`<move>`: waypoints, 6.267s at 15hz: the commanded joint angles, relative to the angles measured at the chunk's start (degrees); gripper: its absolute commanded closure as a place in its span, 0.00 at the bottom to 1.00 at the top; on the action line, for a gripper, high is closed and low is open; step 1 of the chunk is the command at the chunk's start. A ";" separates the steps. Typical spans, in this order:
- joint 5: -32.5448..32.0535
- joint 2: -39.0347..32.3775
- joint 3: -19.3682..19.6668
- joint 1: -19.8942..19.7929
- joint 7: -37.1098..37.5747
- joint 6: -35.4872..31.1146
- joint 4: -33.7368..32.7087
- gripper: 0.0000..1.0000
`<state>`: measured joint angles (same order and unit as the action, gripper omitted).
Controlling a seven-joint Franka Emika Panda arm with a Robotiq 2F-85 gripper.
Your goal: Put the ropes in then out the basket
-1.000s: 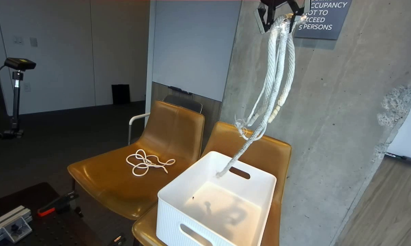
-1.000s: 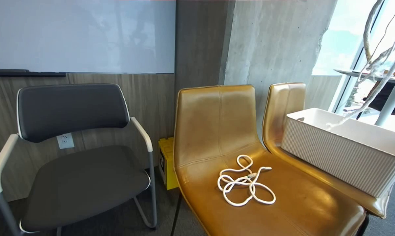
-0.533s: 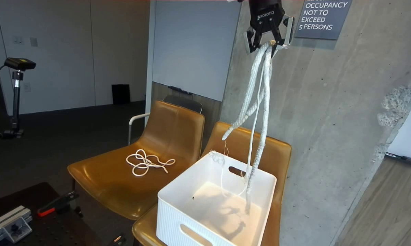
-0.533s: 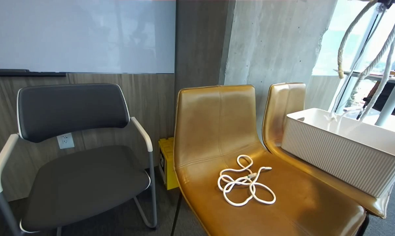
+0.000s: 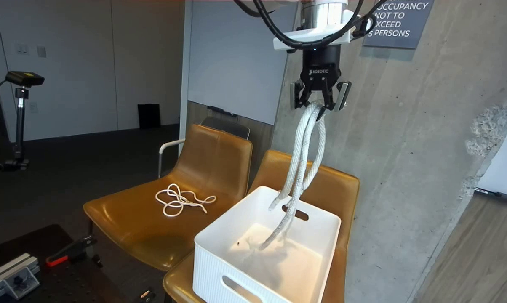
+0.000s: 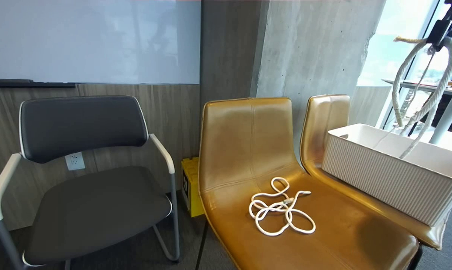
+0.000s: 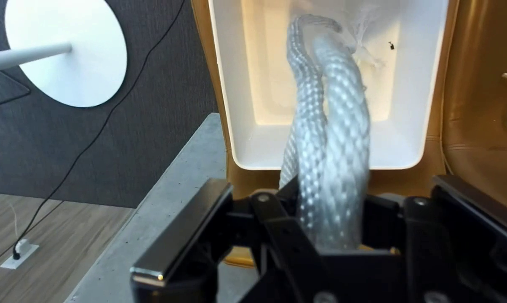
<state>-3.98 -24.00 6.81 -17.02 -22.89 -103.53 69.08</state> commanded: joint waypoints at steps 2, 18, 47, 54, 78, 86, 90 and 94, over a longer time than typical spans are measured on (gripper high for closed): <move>2.41 7.28 -1.72 0.77 -0.51 -7.18 15.01 0.74; 3.12 18.81 -9.87 16.22 2.37 -27.16 41.81 0.00; -15.27 -33.58 -8.86 31.20 6.56 -45.79 14.29 0.00; -14.58 -35.72 -8.82 31.03 7.28 -42.72 13.20 0.55; -19.31 8.80 -5.08 25.39 13.81 -16.69 26.18 1.00; -18.95 12.48 -0.54 14.19 7.23 -4.61 10.17 1.00; -14.43 10.99 1.87 7.71 1.73 -4.67 8.76 1.00; -8.51 11.24 2.59 3.61 1.25 -8.68 17.20 1.00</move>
<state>-16.32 -12.76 9.13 -11.60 -20.94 -109.42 81.61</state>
